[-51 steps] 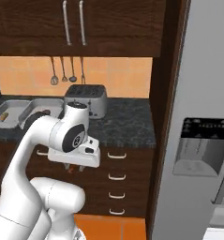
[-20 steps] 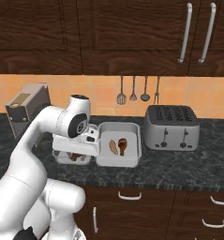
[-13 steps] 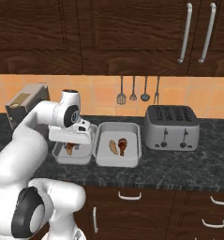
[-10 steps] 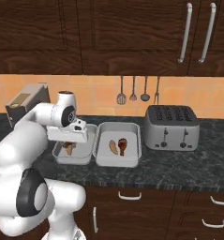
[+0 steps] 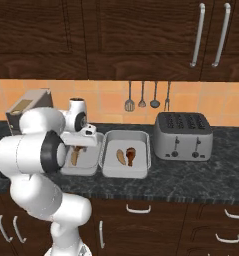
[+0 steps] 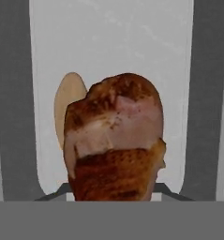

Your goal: Place one sweet potato and one chicken drumstick in each tupperware on the nearby counter, to pack two identical lunches.

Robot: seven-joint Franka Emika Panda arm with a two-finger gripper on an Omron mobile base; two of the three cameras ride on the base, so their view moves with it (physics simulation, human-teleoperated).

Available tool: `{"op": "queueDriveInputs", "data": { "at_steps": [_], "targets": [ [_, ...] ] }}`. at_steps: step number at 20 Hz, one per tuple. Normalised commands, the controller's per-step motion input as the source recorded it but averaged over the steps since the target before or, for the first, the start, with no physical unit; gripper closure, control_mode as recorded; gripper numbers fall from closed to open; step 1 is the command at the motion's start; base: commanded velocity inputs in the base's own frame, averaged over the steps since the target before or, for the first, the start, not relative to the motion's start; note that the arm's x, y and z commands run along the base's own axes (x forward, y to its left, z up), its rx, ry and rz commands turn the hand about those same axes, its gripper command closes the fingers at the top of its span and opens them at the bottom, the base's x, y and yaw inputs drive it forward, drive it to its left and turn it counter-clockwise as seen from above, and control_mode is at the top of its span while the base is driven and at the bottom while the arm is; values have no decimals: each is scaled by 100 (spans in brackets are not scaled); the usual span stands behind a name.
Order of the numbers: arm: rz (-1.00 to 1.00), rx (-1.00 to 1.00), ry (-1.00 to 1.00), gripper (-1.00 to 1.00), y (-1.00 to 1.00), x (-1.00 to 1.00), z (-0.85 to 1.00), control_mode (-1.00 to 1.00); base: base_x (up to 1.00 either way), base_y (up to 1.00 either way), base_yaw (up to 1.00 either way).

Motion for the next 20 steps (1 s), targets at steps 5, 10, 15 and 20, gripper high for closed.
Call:
{"op": "queueDriveInputs", "data": {
  "at_steps": [5,10,15,20],
  "targets": [
    [5,-3,7,100,1,54,-85,-100,0,0,0],
    [0,0,-12,100,0,-2,-27,-100,0,0,0],
    [0,0,-7,-100,0,-4,0,-100,0,0,0],
    [0,0,0,-100,0,0,0,-100,0,0,0]
  ]
}}
